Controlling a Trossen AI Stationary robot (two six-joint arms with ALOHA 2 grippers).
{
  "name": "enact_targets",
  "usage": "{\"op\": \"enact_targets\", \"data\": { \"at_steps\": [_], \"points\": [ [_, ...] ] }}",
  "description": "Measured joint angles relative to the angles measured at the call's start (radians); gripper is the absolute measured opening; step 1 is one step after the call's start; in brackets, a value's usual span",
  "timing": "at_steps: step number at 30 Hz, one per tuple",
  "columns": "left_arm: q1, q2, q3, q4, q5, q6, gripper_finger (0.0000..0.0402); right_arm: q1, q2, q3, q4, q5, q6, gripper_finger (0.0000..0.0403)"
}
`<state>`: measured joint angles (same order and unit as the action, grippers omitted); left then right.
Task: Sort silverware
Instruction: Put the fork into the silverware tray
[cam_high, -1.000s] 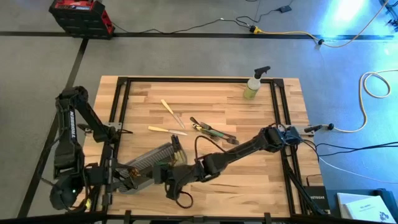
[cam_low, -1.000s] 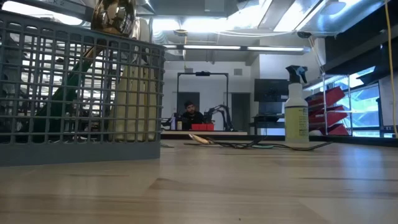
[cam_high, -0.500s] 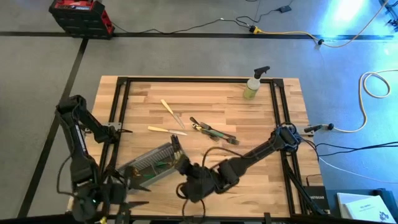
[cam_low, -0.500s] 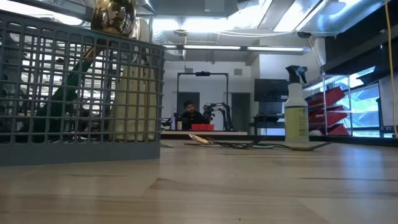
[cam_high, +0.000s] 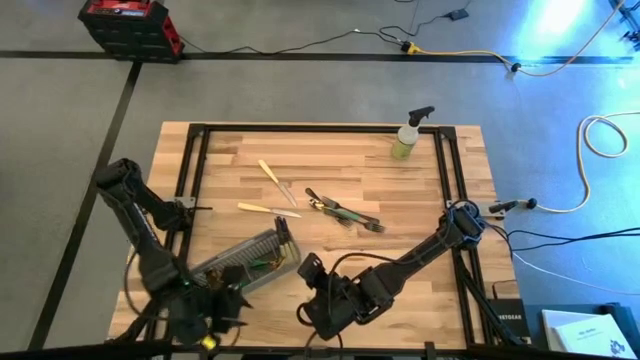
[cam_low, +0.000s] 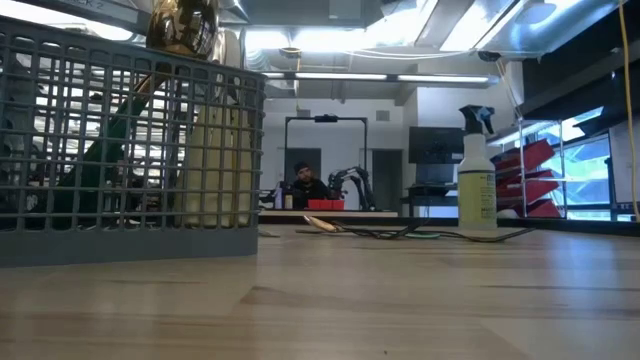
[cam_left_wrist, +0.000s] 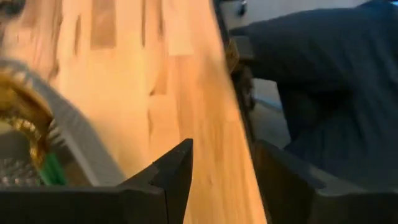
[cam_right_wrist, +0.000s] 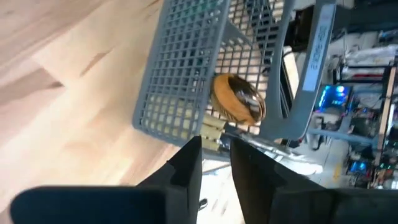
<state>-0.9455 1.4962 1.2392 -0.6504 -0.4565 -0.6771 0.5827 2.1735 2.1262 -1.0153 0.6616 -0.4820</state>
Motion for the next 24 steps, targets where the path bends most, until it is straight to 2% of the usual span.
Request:
{"op": "enact_targets", "data": {
  "at_steps": [4, 10, 17, 24],
  "points": [
    [0.018, 0.021, 0.0, -0.041, 0.048, -0.01, 0.0155, -0.001, 0.0, 0.0, -0.019, 0.0, 0.022, 0.0066],
    [0.016, 0.018, 0.001, -0.151, 0.103, -0.132, 0.0155, 0.0, 0.0, 0.0, -0.029, 0.0, 0.03, 0.0066],
    [-0.01, 0.016, 0.04, -0.229, 0.165, -0.199, 0.0155, 0.0, 0.0, 0.0, -0.03, 0.0, 0.032, 0.0066],
    [-0.052, 0.018, 0.124, -0.502, 0.167, -0.355, 0.0155, 0.0, -0.001, 0.0, -0.032, 0.0, 0.032, 0.0066]
  ]
}}
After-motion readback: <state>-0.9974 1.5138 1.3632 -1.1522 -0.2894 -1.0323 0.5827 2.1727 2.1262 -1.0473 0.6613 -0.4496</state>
